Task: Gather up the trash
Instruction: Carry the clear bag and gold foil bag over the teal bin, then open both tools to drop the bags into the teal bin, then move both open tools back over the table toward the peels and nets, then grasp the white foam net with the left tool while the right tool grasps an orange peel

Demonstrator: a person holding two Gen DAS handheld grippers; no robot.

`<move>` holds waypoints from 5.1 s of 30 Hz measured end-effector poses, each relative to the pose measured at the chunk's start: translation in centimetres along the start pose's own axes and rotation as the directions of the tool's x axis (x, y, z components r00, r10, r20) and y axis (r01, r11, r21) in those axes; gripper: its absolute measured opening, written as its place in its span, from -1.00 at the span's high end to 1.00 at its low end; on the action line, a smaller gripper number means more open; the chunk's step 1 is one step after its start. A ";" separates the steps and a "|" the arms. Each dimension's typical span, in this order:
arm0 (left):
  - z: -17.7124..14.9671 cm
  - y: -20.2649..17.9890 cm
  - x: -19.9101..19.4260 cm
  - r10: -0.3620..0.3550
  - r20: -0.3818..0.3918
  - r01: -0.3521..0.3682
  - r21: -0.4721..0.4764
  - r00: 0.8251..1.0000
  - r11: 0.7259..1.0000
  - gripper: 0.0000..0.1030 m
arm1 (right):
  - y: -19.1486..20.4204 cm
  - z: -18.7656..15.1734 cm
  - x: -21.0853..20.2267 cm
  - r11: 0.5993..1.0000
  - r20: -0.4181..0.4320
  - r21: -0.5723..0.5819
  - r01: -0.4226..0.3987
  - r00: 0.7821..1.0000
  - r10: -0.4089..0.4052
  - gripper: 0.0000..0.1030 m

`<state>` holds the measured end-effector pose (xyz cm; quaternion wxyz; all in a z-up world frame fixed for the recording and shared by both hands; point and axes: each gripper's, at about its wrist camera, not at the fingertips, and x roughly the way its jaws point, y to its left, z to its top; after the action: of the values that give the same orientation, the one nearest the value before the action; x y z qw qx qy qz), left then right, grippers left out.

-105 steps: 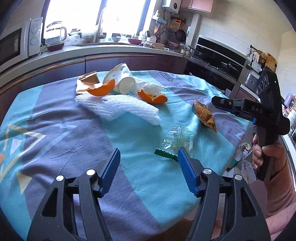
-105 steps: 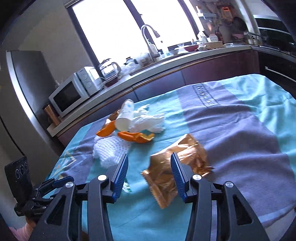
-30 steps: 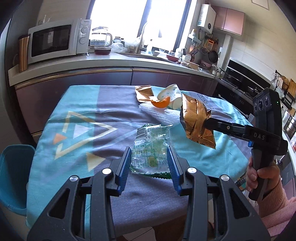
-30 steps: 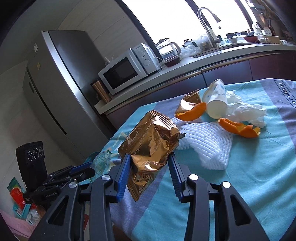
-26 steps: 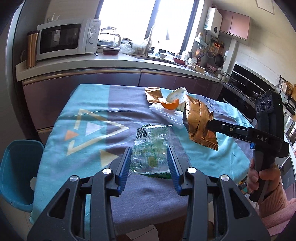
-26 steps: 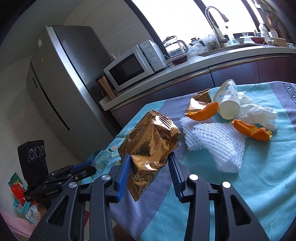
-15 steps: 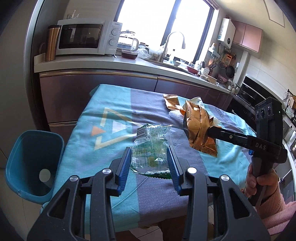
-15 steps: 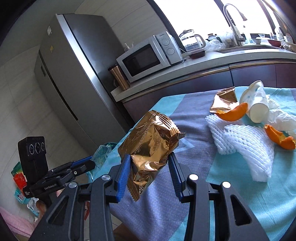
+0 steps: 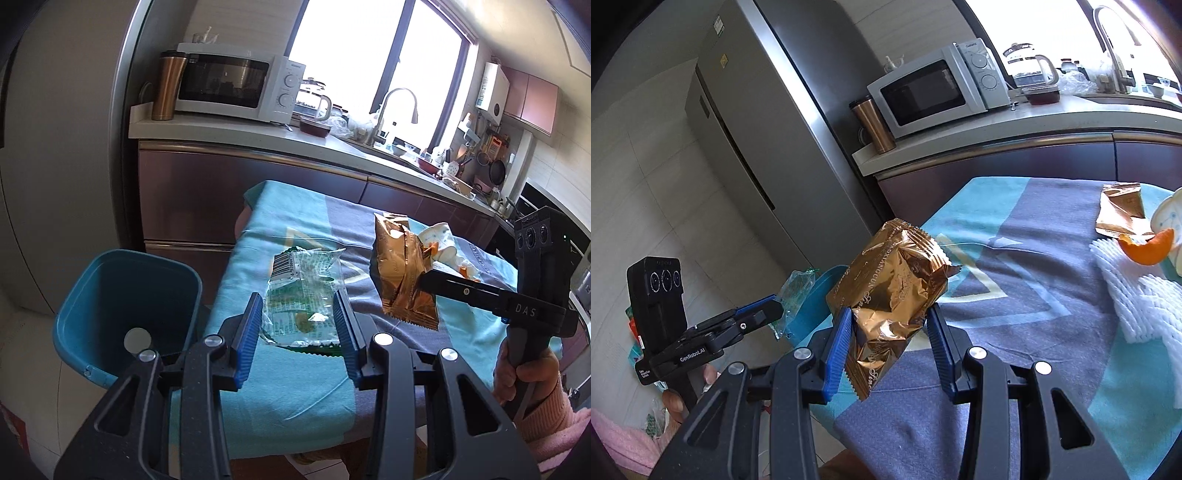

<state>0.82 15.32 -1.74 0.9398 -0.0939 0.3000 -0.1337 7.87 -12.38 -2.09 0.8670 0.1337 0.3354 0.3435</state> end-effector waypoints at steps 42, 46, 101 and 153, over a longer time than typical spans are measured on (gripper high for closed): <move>-2.0 14.4 0.4 0.300 -0.055 -0.305 -0.199 0.952 0.931 0.24 | 11.1 2.6 16.6 0.974 -0.295 -0.191 -0.121 0.954 0.060 0.22; -2.3 15.2 0.8 0.309 -0.069 -0.317 -0.211 0.949 0.925 0.24 | 11.6 2.5 18.0 0.972 -0.320 -0.204 -0.115 0.946 0.045 0.22; -0.5 5.5 4.2 0.082 -0.006 -0.082 -0.034 0.997 0.996 -0.10 | 3.2 1.2 4.4 0.997 -0.083 -0.072 0.026 0.996 -0.032 -0.13; -1.7 -27.3 25.9 -0.467 -0.458 0.496 -0.066 0.756 0.866 0.47 | -19.6 -3.5 -12.4 0.849 -0.028 0.211 0.484 0.872 -0.490 0.49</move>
<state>14.81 -18.69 -10.01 0.7777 -0.1055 0.4750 -0.3980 8.79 -35.16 -7.66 0.9108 0.1403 0.3812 0.0734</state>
